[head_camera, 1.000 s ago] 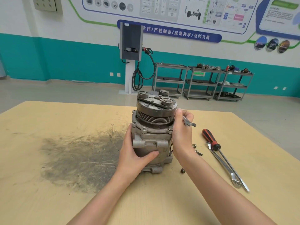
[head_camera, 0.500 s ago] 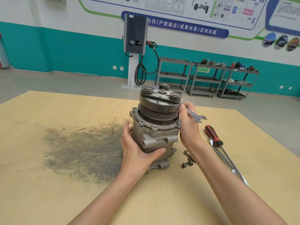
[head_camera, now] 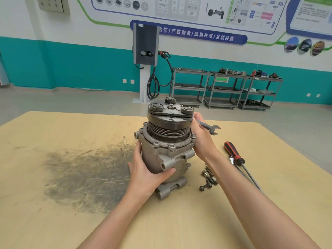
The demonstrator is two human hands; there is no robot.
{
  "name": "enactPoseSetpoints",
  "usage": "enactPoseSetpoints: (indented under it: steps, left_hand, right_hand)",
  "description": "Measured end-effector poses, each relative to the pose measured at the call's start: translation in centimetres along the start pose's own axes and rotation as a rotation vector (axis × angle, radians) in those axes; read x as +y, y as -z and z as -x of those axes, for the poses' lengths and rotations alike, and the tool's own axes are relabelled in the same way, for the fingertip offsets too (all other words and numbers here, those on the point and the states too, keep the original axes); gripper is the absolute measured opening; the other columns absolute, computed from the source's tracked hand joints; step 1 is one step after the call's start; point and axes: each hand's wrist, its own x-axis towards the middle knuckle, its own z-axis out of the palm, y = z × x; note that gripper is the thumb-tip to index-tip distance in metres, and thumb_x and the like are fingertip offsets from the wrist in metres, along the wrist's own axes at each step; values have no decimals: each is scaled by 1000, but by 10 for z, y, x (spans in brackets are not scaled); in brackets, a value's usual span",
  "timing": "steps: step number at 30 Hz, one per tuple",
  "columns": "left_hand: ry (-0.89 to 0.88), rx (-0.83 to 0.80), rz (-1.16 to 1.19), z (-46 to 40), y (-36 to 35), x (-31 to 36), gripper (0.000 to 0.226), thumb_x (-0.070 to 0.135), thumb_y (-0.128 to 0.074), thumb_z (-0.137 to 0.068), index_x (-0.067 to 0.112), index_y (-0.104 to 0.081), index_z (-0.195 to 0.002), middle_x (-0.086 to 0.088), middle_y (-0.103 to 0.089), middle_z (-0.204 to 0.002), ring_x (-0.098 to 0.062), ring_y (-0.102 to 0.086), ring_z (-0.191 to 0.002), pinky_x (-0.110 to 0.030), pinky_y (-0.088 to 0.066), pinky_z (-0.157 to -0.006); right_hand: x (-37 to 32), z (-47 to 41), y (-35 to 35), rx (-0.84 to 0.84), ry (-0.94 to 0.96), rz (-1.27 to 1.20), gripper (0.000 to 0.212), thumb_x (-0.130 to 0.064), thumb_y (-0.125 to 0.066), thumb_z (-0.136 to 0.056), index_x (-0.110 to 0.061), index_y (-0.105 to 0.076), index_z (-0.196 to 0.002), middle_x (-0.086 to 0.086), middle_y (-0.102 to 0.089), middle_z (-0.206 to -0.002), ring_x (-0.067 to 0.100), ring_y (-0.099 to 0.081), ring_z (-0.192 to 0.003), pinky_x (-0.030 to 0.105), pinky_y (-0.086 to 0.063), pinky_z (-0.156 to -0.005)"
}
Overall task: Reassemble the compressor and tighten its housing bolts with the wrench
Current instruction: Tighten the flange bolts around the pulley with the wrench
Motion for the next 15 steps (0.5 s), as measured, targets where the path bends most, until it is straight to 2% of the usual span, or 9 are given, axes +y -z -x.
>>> enactPoseSetpoints:
  steps: [2, 4, 6, 7, 10, 12, 15]
  left_hand:
    - [-6, 1, -40, 1, -1, 2, 135, 59, -83, -41, 29, -16, -155, 12, -38, -149, -19, -23, -147, -52, -18, -122]
    - [-7, 14, -84, 2, -2, 2, 129, 49, -91, -50, 30, -17, -154, 18, -39, -142, -7, -20, -143, -52, -8, -123]
    - [-5, 44, -112, 2, -2, 1, 120, 37, -93, -61, 31, -17, -154, 20, -40, -141, 0, -19, -139, -52, 1, -123]
    - [-3, 52, -117, 2, -2, 1, 118, 35, -92, -63, 31, -18, -154, 21, -40, -142, 1, -18, -140, -51, 4, -123]
    - [2, 64, -128, 2, -2, 4, 117, 38, -90, -62, 29, -19, -154, 19, -41, -144, -3, -16, -144, -49, 11, -122]
    - [-2, 69, -129, 3, -2, 5, 117, 39, -90, -61, 28, -20, -154, 20, -42, -143, -5, -17, -146, -48, 13, -122]
    - [13, 71, -123, 3, -2, 6, 117, 37, -91, -61, 27, -21, -154, 22, -41, -139, -5, -18, -144, -49, 8, -123]
  right_hand:
    - [1, 1, 0, -9, -28, 29, 40, -49, -35, -103, -16, -53, -116, 8, -65, -112, 22, -61, -111, 49, -48, -101]
    - [3, 0, 2, 44, -56, 26, 57, -60, -24, -99, -17, -55, -120, -2, -70, -113, 11, -62, -113, 40, -47, -100]
    - [1, 0, 10, 160, -86, -94, 58, -58, -16, -99, -19, -57, -112, -11, -75, -93, 0, -68, -93, 28, -49, -86]
    - [-1, -1, 18, 220, -96, -155, 58, -56, -14, -100, -20, -60, -106, -11, -75, -82, 1, -69, -81, 26, -48, -80]
    - [-7, 2, 44, 358, -106, -196, 66, -55, -19, -102, -16, -70, -88, -7, -59, -57, 9, -52, -57, 26, -43, -66]
    - [-12, 3, 56, 350, -156, -207, 61, -53, -27, -103, -13, -69, -82, -7, -50, -51, 8, -43, -49, 25, -39, -57]
    - [-22, 4, 66, 235, -260, -299, 40, -48, -44, -100, -14, -55, -83, -4, -47, -48, 11, -39, -43, 25, -39, -51]
